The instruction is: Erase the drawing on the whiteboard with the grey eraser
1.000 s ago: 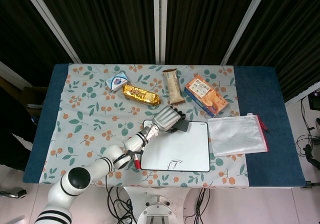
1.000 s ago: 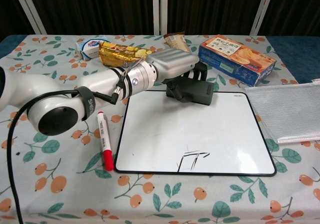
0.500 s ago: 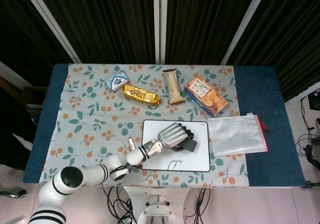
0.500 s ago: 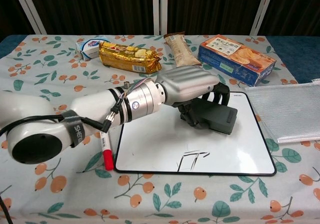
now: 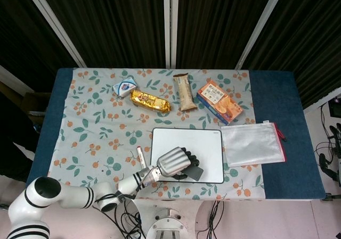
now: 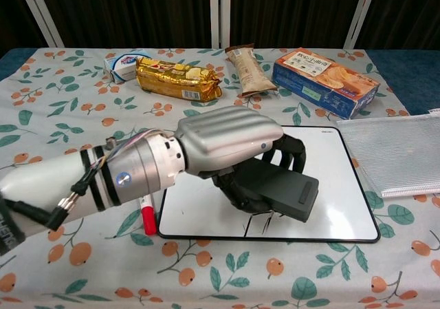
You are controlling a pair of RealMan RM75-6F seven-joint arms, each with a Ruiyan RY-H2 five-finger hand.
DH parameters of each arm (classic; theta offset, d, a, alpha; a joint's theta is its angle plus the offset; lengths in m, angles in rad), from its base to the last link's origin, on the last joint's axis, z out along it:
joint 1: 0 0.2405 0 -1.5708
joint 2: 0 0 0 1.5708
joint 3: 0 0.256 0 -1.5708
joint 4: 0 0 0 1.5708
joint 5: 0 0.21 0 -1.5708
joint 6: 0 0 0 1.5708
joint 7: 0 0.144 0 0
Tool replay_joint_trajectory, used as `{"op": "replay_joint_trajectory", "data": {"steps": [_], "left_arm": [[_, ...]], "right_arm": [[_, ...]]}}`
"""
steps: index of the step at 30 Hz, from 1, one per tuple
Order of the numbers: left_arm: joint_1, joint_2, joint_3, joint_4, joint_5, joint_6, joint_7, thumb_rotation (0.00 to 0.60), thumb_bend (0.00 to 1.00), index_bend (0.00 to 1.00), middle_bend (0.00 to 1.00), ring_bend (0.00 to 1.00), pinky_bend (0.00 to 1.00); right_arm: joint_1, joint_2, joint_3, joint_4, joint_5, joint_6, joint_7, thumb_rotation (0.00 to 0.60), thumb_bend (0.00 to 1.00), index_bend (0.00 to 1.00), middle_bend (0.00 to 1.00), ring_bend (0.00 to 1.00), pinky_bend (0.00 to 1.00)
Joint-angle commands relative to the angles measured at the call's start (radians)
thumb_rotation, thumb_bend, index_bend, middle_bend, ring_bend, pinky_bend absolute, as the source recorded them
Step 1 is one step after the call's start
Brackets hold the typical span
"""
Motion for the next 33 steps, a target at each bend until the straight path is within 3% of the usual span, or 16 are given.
{"op": "replay_joint_trajectory", "data": {"steps": [1,11,33], "left_arm": [[0.035,0.0,0.023,-0.02,0.008,0.027,0.04,0.6,0.38,0.7,0.62,0.57,0.51],[0.07,-0.07,0.033,0.046,0.039,0.047,0.048,0.6,0.39,0.71,0.62,0.58,0.51],[0.071,-0.145,0.005,0.184,0.07,0.02,0.007,0.6,0.4,0.72,0.63,0.58,0.51]], "right_arm": [[0.001,0.001,-0.002,-0.003,-0.003,0.0,-0.003,0.6,0.39,0.0,0.0,0.0,0.0],[-0.001,0.013,-0.003,-0.011,0.0,-0.001,-0.004,0.6,0.39,0.0,0.0,0.0,0.0],[0.003,0.009,-0.005,-0.002,0.009,-0.014,-0.002,0.6,0.39,0.0,0.0,0.0,0.0]]}}
